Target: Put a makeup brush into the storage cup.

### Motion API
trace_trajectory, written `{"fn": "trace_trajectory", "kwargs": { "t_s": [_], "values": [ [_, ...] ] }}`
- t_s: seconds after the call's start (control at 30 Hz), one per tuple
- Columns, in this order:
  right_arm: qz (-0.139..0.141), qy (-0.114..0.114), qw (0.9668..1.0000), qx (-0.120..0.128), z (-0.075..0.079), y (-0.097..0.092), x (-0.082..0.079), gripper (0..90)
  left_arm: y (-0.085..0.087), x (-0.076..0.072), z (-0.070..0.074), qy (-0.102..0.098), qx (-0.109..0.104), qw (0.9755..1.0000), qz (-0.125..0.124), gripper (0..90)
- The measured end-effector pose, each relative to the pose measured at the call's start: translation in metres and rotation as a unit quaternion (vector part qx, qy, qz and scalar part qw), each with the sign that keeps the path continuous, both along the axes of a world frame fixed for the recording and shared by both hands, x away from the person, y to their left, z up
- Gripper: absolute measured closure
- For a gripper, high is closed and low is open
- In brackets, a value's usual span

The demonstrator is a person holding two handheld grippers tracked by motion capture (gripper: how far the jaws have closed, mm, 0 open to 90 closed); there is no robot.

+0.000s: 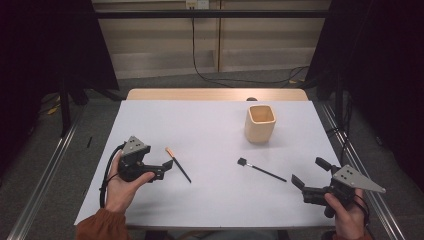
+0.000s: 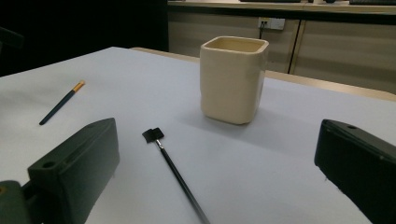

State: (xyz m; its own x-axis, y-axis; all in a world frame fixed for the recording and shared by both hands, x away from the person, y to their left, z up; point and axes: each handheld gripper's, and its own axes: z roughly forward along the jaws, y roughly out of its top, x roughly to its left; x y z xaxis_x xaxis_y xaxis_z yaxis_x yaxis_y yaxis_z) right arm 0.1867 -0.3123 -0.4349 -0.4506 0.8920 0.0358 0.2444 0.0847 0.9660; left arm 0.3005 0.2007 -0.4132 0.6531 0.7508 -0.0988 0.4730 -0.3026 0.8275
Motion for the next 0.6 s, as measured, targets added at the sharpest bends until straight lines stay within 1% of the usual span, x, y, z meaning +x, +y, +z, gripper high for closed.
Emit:
{"fn": "trace_trajectory", "kwargs": {
  "t_s": [0.03,0.07,0.13,0.17,0.2,0.27,0.3,0.37,0.4,0.43,0.47,0.53,0.57,0.6],
  "values": [
    [-0.001,0.001,1.0,0.0,0.0,0.0,0.0,0.0,-0.001,0.001,-0.001,0.004,0.002,1.0,-0.001,4.5],
    [-0.001,0.0,1.0,0.001,0.0,0.0,0.0,0.0,-0.001,0.003,-0.001,0.005,0.009,0.9999,-0.003,4.5],
    [-0.001,0.0,1.0,0.001,0.0,0.0,0.0,0.0,-0.003,0.005,-0.001,0.009,0.009,0.9999,-0.002,4.2],
    [0.0,0.0,1.0,0.0,0.0,0.0,0.0,0.0,-0.003,0.007,-0.001,0.013,0.014,0.9998,-0.001,4.2],
    [0.0,0.0,1.0,0.0,0.0,0.0,0.0,0.0,-0.004,0.008,-0.001,0.016,0.014,0.9998,0.002,3.8],
    [0.001,0.001,1.0,0.0,0.0,0.0,0.0,0.0,-0.005,0.011,-0.001,0.019,0.018,0.9996,-0.002,3.7],
    [0.002,0.002,1.0,0.0,0.0,0.001,0.0,0.0,-0.005,0.013,-0.001,0.023,0.025,0.9994,-0.001,3.7],
    [0.002,0.002,1.0,0.0,0.0,0.001,0.0,0.0,-0.006,0.017,-0.002,0.032,0.025,0.9992,-0.001,3.4],
    [0.002,0.002,1.0,0.0,0.0,0.001,0.0,0.0,-0.007,0.019,-0.002,0.036,0.028,0.999,-0.001,3.4],
    [0.002,0.002,1.0,0.0,0.0,0.001,0.0,0.0,-0.007,0.02,-0.002,0.036,0.032,0.9988,0.006,3.4],
    [0.002,0.003,1.0,-0.001,0.0,0.001,0.0,0.0,-0.008,0.023,-0.003,0.044,0.029,0.9986,0.009,3.4],
    [0.002,0.002,1.0,0.0,0.0,0.001,0.0,0.0,-0.01,0.026,-0.004,0.056,0.035,0.9978,0.011,3.4],
    [0.002,0.003,1.0,0.0,0.0,0.001,0.0,0.0,-0.012,0.027,-0.004,0.064,0.042,0.997,0.01,3.4],
    [0.002,0.003,1.0,-0.001,0.0,0.001,0.0,0.0,-0.013,0.029,-0.005,0.074,0.044,0.9962,0.012,3.4]
  ]
}}
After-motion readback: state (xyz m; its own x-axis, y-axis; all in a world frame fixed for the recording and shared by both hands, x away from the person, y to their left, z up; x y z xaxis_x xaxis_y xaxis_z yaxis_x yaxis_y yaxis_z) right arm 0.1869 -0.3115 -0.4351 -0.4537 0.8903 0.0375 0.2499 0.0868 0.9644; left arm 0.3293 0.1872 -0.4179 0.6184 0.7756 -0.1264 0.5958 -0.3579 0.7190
